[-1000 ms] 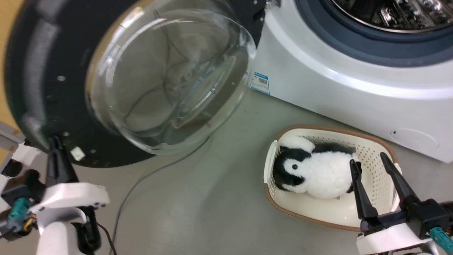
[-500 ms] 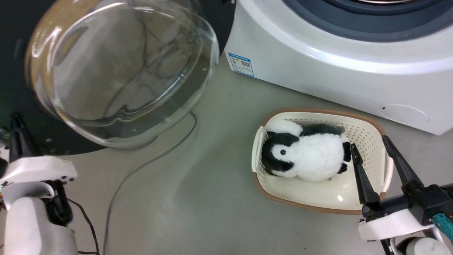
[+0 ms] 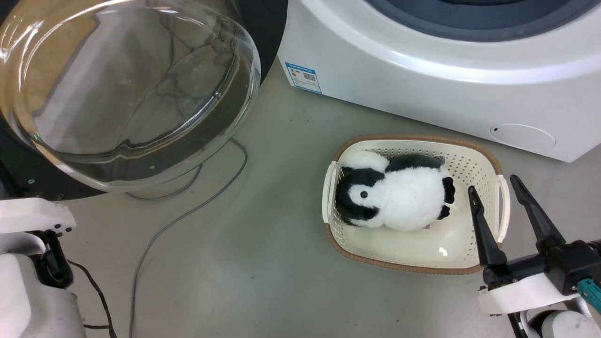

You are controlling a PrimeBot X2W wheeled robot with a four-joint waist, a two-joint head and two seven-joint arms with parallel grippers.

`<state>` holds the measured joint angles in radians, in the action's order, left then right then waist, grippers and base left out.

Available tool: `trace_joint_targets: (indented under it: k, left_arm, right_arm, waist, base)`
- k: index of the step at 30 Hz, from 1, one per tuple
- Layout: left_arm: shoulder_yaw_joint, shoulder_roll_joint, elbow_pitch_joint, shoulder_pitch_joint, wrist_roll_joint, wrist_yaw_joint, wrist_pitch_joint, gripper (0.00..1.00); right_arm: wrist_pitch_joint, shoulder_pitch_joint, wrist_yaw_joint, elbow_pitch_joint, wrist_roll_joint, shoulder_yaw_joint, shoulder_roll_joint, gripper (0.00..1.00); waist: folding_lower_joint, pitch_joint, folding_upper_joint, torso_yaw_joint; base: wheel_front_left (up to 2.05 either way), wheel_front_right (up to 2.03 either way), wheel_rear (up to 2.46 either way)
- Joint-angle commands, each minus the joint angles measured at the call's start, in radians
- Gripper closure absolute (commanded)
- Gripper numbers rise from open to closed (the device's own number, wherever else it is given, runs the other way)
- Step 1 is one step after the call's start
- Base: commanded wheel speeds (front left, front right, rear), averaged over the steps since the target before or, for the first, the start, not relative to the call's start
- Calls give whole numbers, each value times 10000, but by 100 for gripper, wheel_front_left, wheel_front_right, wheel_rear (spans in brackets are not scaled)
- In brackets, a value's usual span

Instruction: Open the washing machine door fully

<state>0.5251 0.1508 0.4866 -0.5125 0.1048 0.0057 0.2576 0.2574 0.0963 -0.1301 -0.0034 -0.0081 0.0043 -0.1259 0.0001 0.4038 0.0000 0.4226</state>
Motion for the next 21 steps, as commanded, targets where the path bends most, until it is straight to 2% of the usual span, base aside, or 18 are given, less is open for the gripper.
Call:
trace_joint_targets:
  k: [1,9,21]
  left_arm:
    - [45,63,48,-142,-94,-34,42,100]
    - [108,-82,-472,302,-386,-237,42,100]
    - [-457,-566,-2492,1307,-792,-732,42,100]
  right_arm:
    - [44,202,-6,-6,-39,-21,-11,0]
    - [44,111,-6,-30,-12,-133,248,0]
    - [44,-140,-6,-453,53,-381,683,0]
  waist:
    - [-1,-30,0,-24]
    - [-1,-559,0,-176]
    - [-1,-1849,0,-580]
  base:
    - [0,0,0]
    - [0,0,0]
    - [0,0,0]
